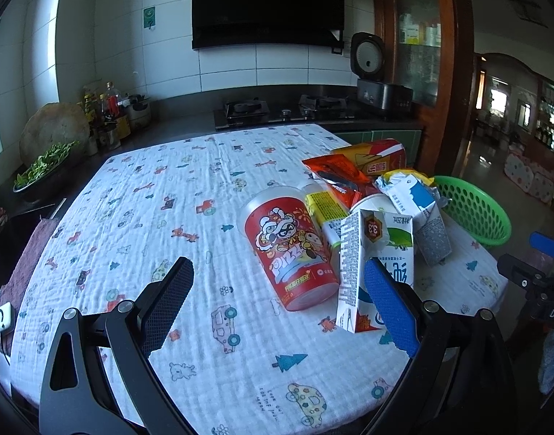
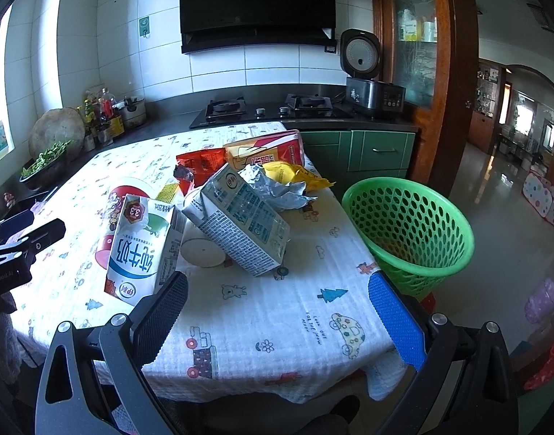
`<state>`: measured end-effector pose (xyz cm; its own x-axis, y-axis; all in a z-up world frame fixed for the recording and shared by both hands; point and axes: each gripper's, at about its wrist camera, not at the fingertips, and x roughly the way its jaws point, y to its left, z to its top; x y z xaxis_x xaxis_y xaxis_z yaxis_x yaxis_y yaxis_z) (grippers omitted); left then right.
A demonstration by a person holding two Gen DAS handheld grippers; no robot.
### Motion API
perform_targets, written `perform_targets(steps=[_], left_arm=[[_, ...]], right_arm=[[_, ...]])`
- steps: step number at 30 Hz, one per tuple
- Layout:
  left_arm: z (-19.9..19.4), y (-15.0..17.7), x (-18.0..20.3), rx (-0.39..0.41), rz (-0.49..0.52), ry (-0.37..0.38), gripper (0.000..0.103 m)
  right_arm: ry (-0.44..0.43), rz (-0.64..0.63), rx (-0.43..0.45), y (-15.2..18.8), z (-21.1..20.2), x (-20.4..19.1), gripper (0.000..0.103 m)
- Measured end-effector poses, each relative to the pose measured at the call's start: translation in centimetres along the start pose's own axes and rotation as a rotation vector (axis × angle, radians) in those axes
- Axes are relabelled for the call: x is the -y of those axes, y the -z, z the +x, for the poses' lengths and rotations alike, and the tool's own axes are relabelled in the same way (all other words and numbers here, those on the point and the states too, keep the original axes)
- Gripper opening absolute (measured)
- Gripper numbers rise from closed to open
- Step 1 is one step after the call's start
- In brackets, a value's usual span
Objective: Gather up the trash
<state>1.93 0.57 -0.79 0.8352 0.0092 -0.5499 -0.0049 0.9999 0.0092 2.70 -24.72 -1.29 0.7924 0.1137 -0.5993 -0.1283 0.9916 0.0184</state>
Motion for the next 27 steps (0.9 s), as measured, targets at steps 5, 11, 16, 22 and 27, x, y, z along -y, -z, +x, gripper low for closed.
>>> perform_targets(steps=[5,11,16,22,27], left_arm=[[0.4,-0.1,-0.3,-0.009,-0.008,0.001,0.093],[1.0,0.1,-0.1,-0.032,-0.01,0.023,0.093],[1.6,0.1,1.0,-0.051,0.005,0.061,0.093],[2.9,0.1,2.8,-0.091,0.018,0.123,0.093],[4.1,0.2,4.9,-0.108,0.067,0.132,0.093]], right_arm=[[-0.035,-0.023,-0.005,-0.2,0.9,-0.3,0.096],[-0.043,-0.038,0.001,-0.9,1.3,-0.1,0.096],[-0.036,-0.029,-0.008,-0.7,1.7,0.3,0.096],[-0.027,-0.017,-0.013,-0.4,1.8,1.0,0.096],[-0.017,0.001,-0.016,0.0,1.9,1.8,0.096]])
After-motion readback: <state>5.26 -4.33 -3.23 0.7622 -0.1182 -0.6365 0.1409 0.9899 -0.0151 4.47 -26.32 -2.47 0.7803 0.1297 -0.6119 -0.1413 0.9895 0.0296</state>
